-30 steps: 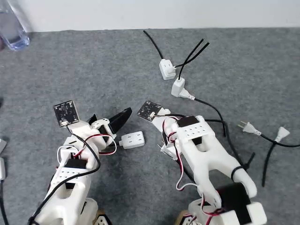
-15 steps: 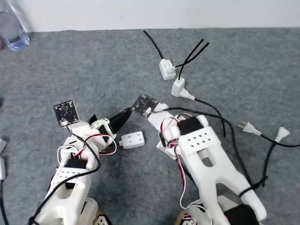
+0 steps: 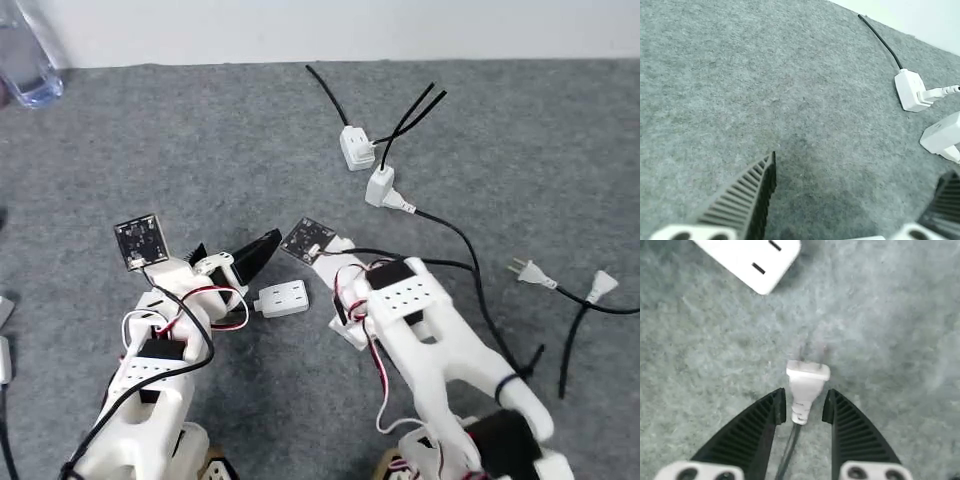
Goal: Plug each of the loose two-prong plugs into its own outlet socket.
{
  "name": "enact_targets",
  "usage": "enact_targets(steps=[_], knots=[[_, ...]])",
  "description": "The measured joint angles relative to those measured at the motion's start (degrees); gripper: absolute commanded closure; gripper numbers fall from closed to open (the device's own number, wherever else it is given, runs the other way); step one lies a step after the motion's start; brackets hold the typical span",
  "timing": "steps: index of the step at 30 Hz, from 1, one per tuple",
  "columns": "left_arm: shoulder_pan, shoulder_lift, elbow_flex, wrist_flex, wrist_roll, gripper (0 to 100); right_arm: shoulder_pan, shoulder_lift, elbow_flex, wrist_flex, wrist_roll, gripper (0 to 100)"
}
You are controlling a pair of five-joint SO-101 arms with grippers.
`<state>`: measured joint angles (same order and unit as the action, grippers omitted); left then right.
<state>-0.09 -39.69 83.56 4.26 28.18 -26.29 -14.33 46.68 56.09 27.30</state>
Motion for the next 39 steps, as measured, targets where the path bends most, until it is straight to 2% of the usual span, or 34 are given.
enact_targets(steps=[7,39], knots=[[0.0,0.0,0.0,0.0,0.0,54,-0.79,3.16,-0.09,-1.67,-2.81,87.7],[0.09,0.0,0.0,0.0,0.0,54,-0.79,1.93,0.97,-2.37,-2.81,87.3]])
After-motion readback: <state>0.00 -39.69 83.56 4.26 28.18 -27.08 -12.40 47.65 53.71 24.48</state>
